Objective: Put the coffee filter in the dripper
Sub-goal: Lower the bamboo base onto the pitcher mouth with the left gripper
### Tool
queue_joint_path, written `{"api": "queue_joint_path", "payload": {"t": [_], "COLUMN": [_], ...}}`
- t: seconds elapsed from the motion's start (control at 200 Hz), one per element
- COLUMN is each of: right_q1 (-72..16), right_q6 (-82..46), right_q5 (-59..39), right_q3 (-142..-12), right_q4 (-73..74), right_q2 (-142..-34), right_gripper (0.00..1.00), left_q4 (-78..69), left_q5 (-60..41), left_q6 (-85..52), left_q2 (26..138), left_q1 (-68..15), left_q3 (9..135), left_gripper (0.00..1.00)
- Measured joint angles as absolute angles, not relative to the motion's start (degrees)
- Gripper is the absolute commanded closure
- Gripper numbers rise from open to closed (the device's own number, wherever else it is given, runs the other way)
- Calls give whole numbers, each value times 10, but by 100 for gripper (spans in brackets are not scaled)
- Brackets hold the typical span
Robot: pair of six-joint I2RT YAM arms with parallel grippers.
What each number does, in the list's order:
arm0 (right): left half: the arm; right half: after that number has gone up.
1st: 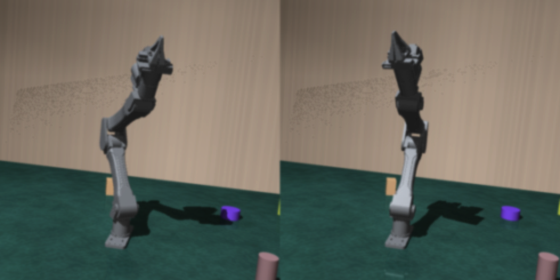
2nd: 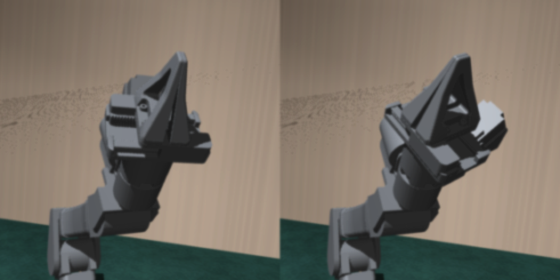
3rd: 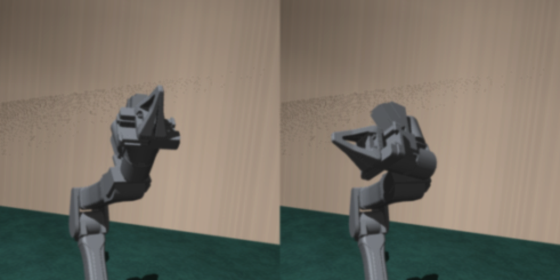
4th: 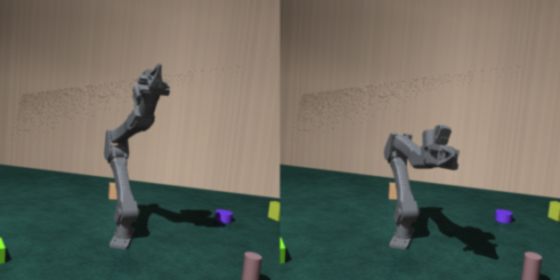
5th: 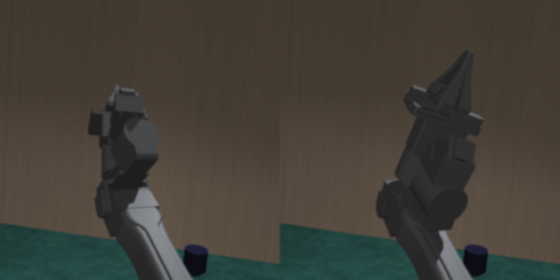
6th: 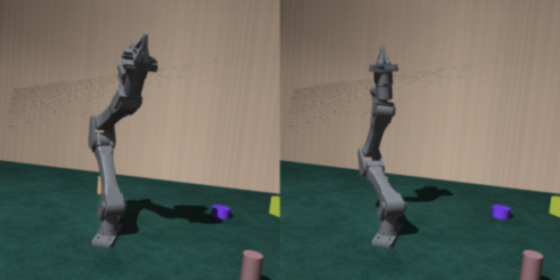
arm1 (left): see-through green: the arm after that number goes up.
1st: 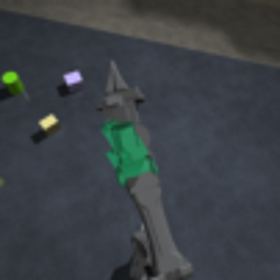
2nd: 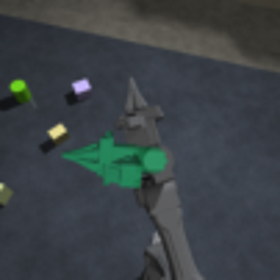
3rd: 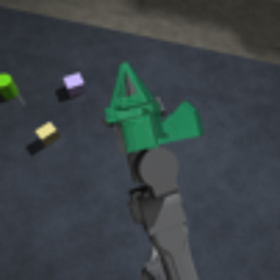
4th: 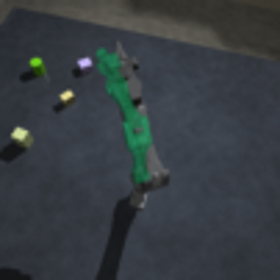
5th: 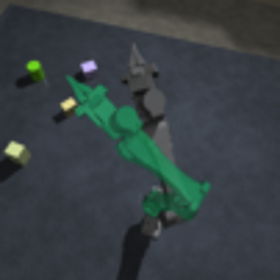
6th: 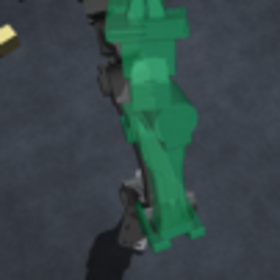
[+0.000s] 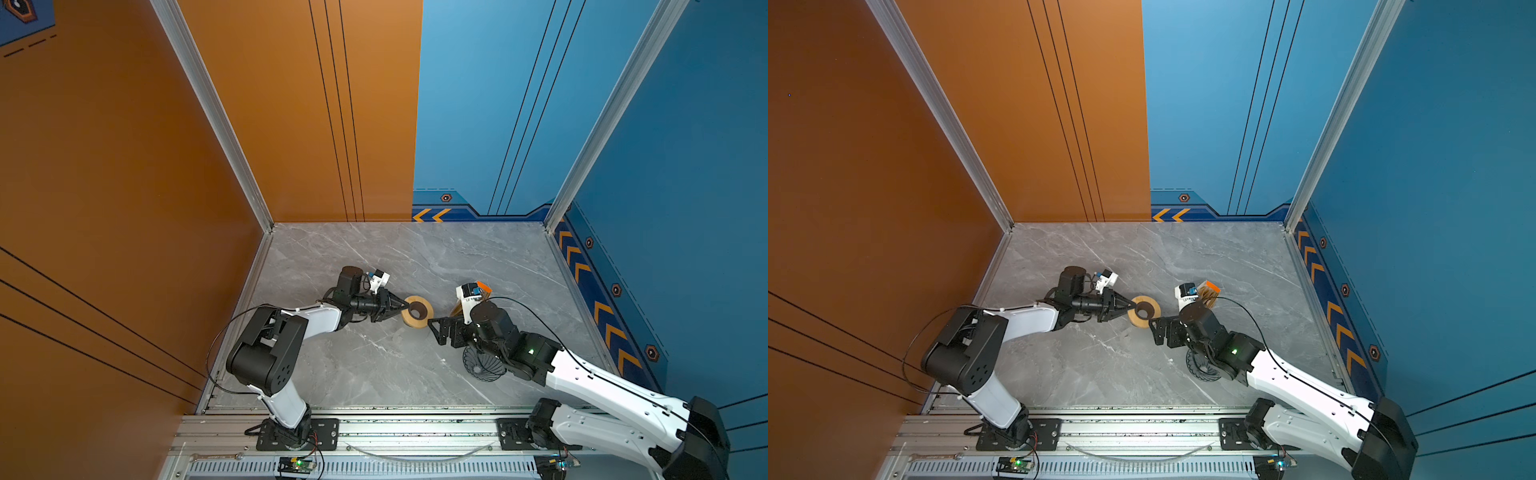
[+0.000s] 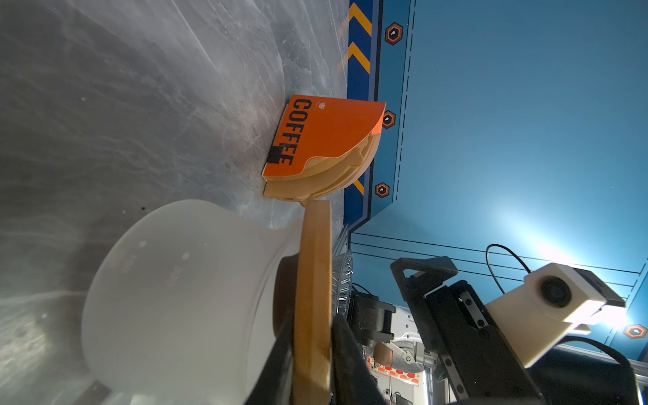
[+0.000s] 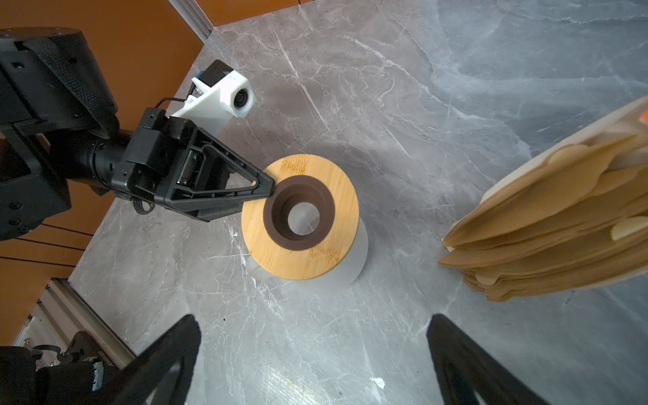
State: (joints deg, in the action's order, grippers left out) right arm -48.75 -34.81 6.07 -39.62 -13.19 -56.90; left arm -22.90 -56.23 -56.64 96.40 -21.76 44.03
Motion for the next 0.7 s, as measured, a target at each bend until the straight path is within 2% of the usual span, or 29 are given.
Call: {"api": "queue_joint_path", "payload": {"t": [0.29,0.591,0.701], "right_q1": [-488,-488,-487], "right_q6": [-348,-348,-348], "right_q5": [60,60,56], "right_q3": [-396,-396,-397], "right_q4": [-132,-132,-129], "right_q2": [-569,-579,-587], "right_gripper": [0,0,0], "left_q4": [-135,-17,24], "left_q5": [-557,-538,-528], "left_q6": [-504,-439,-422], "left_q2": [955,916,900], "left_q1": [-211,-186,-181], "left_q3": [456,474,481], "left_gripper": [75,57,55]}}
